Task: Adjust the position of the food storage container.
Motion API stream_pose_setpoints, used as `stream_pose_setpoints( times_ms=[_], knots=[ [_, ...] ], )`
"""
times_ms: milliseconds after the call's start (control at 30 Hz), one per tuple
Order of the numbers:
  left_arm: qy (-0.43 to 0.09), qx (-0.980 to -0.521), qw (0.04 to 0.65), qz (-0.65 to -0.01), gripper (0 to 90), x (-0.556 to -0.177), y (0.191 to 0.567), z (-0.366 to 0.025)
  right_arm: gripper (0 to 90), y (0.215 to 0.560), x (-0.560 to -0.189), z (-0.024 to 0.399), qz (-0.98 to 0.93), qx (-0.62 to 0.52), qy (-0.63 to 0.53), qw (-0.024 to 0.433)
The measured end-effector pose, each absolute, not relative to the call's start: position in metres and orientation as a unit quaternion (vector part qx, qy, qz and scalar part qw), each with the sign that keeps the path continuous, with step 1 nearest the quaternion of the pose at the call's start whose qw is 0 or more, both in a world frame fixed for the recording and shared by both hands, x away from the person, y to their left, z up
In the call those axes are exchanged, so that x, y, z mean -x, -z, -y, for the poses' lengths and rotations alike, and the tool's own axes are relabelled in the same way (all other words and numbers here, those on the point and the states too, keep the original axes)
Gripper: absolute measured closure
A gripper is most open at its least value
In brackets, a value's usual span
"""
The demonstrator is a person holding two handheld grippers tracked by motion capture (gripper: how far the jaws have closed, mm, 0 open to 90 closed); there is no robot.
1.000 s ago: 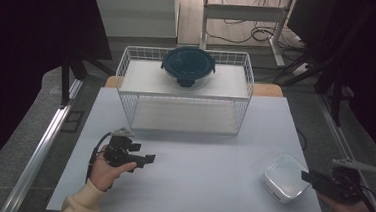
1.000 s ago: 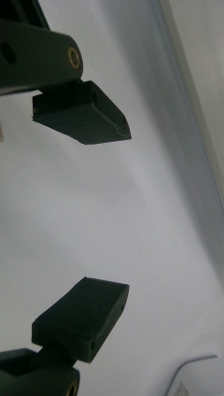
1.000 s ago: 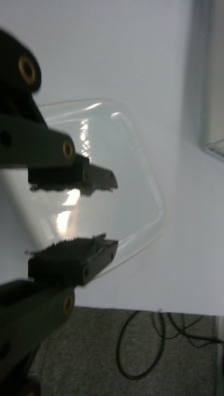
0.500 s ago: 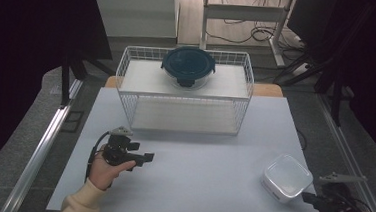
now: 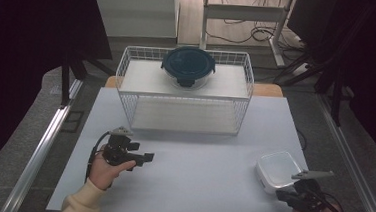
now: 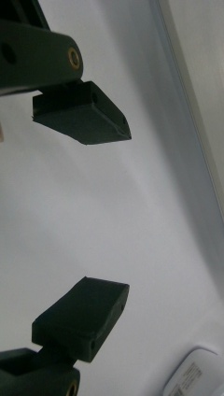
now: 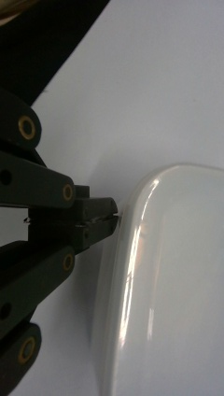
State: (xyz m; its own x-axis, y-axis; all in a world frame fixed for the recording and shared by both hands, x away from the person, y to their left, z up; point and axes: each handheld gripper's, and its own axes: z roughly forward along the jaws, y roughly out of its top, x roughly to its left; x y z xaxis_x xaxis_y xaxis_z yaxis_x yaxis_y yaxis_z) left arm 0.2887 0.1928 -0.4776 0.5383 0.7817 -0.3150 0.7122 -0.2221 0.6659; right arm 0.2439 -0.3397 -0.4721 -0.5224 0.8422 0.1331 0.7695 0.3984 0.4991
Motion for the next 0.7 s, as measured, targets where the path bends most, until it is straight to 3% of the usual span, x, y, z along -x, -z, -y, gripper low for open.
stream_pose_setpoints(
  times_ms=[367,700],
  knots=[
    [-0.044,-0.777,0.401,-0.483,22.5,-0.289,0.477,-0.194,89.3,0.461,-0.240,0.328,-0.830,-0.474,-0.282,0.084],
    [-0.048,-0.775,0.402,-0.484,22.5,-0.288,0.475,-0.195,89.3,0.420,-0.263,0.378,-0.782,-0.517,-0.305,0.169]
  ],
)
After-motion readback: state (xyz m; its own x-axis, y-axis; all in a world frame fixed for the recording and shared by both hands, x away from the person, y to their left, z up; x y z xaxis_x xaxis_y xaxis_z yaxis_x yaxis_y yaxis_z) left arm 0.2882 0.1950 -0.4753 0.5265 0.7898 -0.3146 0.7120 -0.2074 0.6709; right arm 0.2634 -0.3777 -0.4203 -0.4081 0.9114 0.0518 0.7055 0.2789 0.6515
